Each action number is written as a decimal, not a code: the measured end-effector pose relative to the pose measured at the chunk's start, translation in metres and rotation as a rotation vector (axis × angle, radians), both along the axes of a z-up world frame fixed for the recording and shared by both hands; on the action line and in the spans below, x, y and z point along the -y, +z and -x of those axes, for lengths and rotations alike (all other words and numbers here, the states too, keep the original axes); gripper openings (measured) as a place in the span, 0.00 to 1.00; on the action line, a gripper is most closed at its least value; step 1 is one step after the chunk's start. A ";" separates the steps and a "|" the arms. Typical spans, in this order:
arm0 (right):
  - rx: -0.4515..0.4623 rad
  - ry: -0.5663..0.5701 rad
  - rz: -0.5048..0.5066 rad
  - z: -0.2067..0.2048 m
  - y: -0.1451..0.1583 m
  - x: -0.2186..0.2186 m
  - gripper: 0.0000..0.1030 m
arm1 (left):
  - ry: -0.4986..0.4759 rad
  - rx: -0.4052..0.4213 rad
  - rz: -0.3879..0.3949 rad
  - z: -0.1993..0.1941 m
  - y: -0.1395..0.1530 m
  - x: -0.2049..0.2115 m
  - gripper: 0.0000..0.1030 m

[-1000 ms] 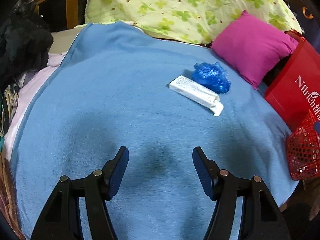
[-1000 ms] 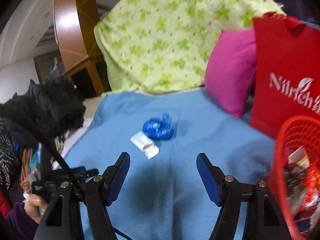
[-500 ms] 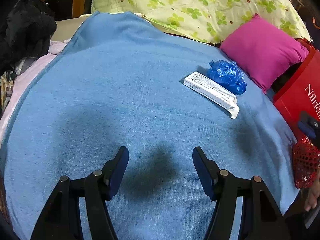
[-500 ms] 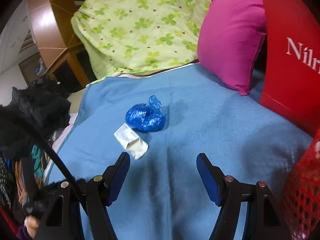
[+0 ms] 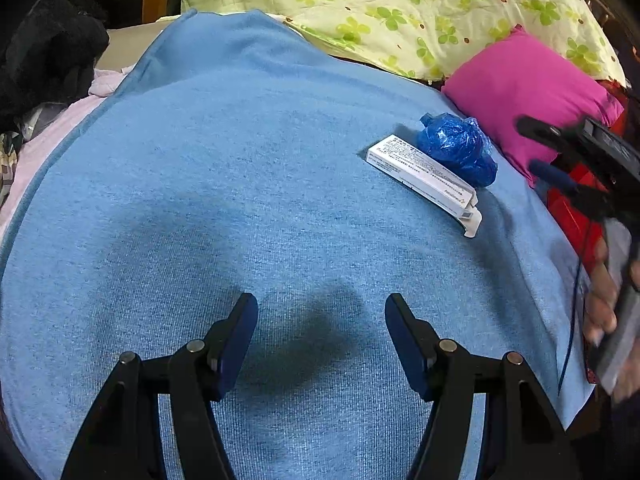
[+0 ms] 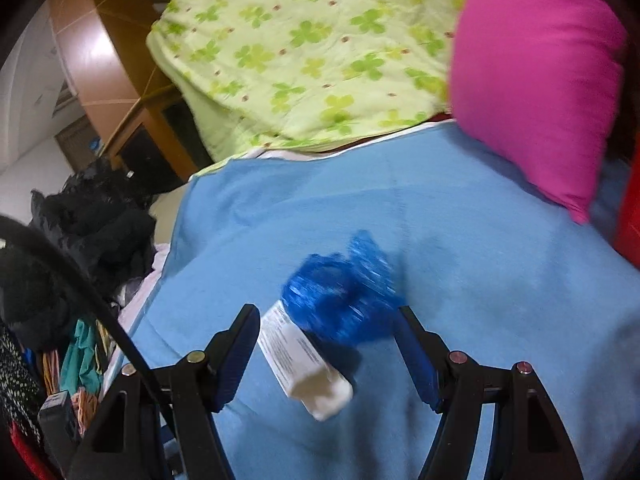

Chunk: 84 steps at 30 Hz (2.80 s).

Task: Collect trash
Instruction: 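Grasp the blue plastic bag with the right tool, then grasp the white medicine box with left tool while right tool holds the blue bag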

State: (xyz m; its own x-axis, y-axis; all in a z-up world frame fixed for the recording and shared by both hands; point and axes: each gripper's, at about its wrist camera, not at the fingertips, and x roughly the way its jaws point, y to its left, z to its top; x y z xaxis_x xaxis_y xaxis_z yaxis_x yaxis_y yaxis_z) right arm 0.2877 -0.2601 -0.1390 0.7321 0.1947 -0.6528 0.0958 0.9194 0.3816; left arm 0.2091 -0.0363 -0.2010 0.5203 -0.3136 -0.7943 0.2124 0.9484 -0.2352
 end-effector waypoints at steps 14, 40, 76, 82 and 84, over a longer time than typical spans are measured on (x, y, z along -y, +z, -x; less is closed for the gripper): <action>-0.122 0.007 0.017 -0.061 -0.043 -0.011 0.58 | -0.028 -0.015 0.000 -0.010 -0.006 0.002 0.65; -0.190 0.166 -0.150 0.002 -0.030 -0.043 0.47 | 0.107 -0.003 0.051 -0.023 -0.003 -0.029 0.65; -0.174 0.068 -0.012 -0.036 -0.041 -0.043 0.48 | 0.075 -0.006 0.057 -0.023 -0.003 -0.024 0.65; -0.218 0.189 -0.126 -0.026 -0.039 -0.067 0.48 | 0.117 -0.008 0.082 -0.027 0.000 -0.039 0.65; -0.246 0.231 -0.218 -0.021 -0.041 -0.073 0.48 | 0.132 -0.004 0.091 -0.028 0.003 -0.044 0.65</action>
